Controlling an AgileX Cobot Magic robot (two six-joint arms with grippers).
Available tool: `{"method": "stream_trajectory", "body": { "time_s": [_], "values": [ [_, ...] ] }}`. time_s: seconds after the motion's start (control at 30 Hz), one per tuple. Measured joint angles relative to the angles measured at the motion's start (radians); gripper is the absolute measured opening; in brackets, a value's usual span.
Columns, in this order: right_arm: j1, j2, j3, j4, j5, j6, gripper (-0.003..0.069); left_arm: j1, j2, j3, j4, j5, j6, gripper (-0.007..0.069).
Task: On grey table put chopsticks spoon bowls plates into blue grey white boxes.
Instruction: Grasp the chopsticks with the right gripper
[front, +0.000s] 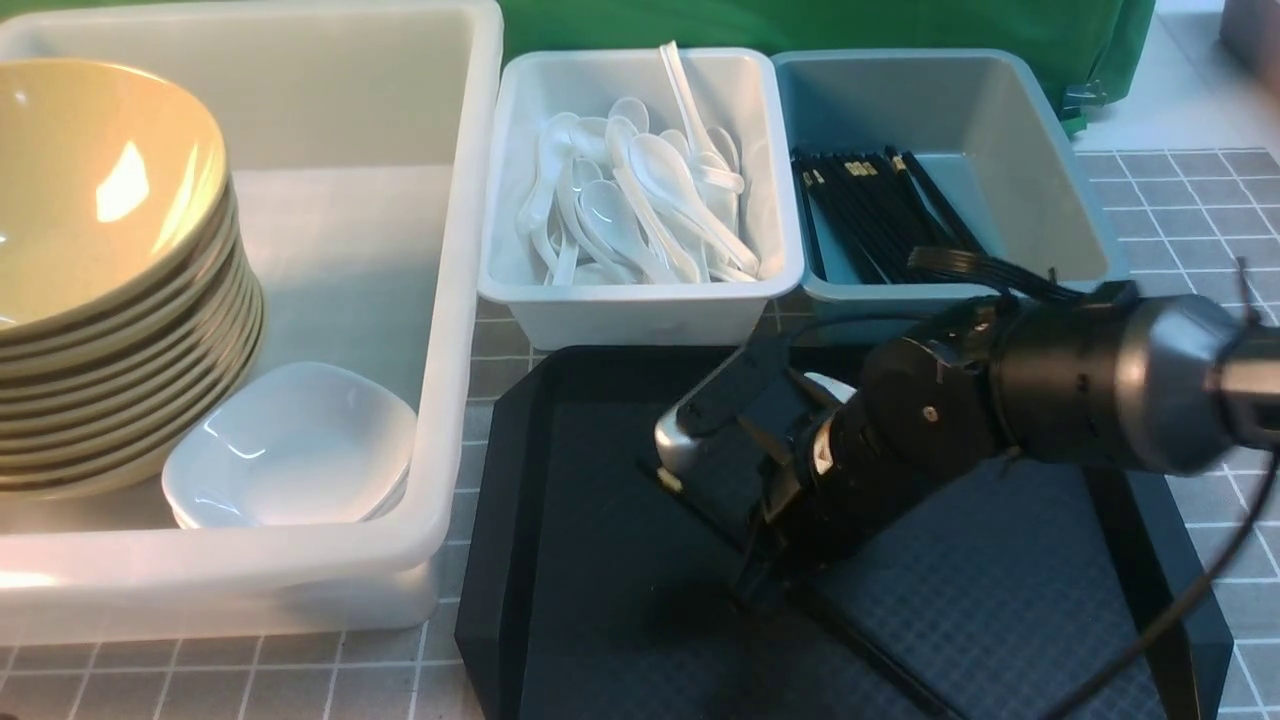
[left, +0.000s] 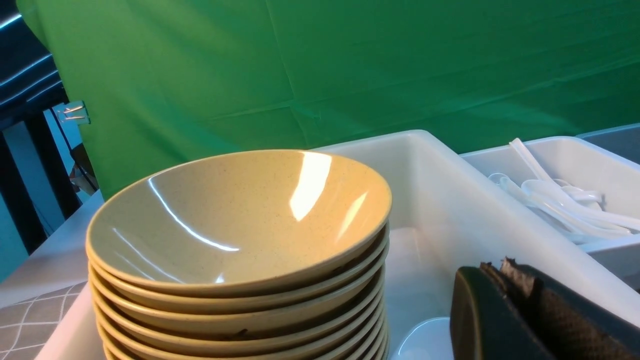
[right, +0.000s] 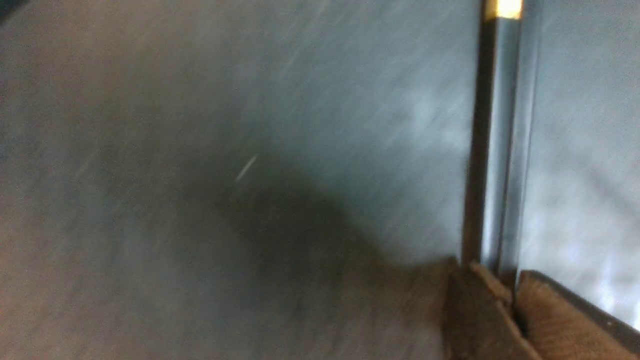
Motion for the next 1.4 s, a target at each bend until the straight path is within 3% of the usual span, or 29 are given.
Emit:
{"method": "stream_trajectory", "body": {
  "time_s": [0.13,0.47,0.6,0.67,0.83,0.93,1.07,1.2,1.23,1.27,1.4],
  "values": [
    [0.000,-0.147,0.002,0.001,0.009,0.000,0.0038,0.000,0.000,0.000,0.001,0.000,0.000,-0.0008],
    [0.000,-0.214,0.002,0.000,0.051,0.005,0.0057,0.000,0.000,0.000,0.003,0.000,0.000,-0.0008],
    [0.004,-0.107,0.002,0.000,0.080,0.000,0.0237,0.000,0.000,0.000,0.003,0.000,0.000,-0.0008],
    [0.018,-0.061,0.001,0.000,0.052,0.000,0.0380,0.000,0.000,0.000,0.003,0.001,0.000,-0.0008],
    [0.045,0.022,-0.033,0.001,-0.021,-0.039,0.0603,0.000,0.000,0.000,0.003,0.001,-0.004,-0.0008],
    [0.049,0.078,-0.056,0.000,-0.036,-0.063,0.0633,0.000,0.000,0.000,0.003,0.001,-0.004,-0.0008],
    [0.049,0.123,-0.108,-0.017,-0.037,-0.075,0.0566,0.000,0.000,0.000,0.003,0.001,-0.004,-0.0008],
    [0.053,0.153,-0.175,-0.024,0.031,-0.077,0.0263,0.000,0.000,0.000,0.003,0.001,-0.004,-0.0008],
    [0.053,0.154,-0.177,-0.024,0.035,-0.078,0.0247,0.000,0.000,0.000,0.003,0.001,-0.004,-0.0008],
    [0.055,0.155,-0.195,-0.030,0.065,-0.078,0.0144,0.000,0.000,0.000,0.003,0.001,-0.004,-0.0008],
    [0.059,0.142,-0.224,-0.034,0.146,-0.078,0.0123,0.000,0.000,0.000,0.003,0.001,-0.004,-0.0008]
  ]
}}
